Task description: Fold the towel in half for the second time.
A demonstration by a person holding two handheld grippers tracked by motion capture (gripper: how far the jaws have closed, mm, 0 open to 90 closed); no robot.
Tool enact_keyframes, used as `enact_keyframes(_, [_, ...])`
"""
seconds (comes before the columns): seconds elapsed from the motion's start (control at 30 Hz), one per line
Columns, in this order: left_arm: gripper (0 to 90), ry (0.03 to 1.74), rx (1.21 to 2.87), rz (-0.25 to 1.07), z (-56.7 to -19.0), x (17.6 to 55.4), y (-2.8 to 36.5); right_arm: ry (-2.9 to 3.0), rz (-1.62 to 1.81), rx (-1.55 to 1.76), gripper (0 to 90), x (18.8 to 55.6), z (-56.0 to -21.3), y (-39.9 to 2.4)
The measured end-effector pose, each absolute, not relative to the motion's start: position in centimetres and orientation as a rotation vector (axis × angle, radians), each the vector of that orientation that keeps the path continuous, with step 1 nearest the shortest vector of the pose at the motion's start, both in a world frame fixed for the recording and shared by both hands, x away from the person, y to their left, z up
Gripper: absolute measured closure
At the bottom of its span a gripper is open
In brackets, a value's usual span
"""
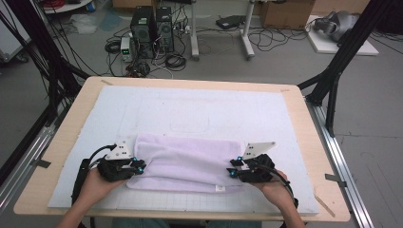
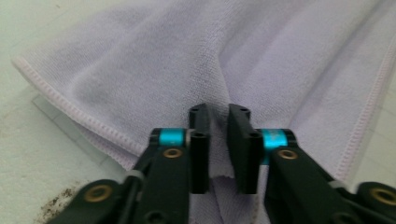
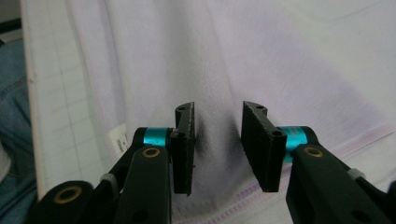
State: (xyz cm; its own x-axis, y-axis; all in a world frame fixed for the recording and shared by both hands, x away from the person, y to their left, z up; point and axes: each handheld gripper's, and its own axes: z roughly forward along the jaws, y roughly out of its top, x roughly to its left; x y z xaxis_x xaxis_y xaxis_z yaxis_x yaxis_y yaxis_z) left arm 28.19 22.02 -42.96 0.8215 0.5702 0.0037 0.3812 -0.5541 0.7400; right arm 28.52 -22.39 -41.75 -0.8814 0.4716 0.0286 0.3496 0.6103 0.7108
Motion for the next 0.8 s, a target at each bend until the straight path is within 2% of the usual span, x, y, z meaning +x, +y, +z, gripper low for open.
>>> enact_keyframes(0.1, [87.7,0.705,2.183,0.302,-42.5,27.9,22.5,2.719,1.062,0.687,83.3,28.5,-43.1,-22.2])
enact_keyframes(0.17, [87.9,0.711,2.154,0.318,-42.0,27.6,23.1,2.71,1.091,0.682,85.9,28.4,-42.9,-22.3])
enact_keyframes(0.43, [88.1,0.709,2.057,0.367,-39.1,25.5,25.7,2.609,1.237,0.602,85.0,27.2,-38.4,-23.6])
enact_keyframes(0.53, [87.2,0.694,2.077,0.352,-38.9,24.6,26.0,2.622,1.266,0.558,80.3,26.6,-37.1,-23.6])
enact_keyframes(0.63, [71.2,0.713,2.08,0.353,-39.2,23.9,26.3,2.617,1.278,0.573,72.7,25.9,-36.9,-24.1])
enact_keyframes(0.7, [69.1,0.71,2.083,0.343,-39.5,23.7,26.3,2.611,1.293,0.587,71.5,25.3,-37.1,-24.4])
enact_keyframes(0.8, [70.8,0.692,2.104,0.316,-40.4,23.8,25.7,2.656,1.27,0.584,69.7,24.7,-38.6,-24.0])
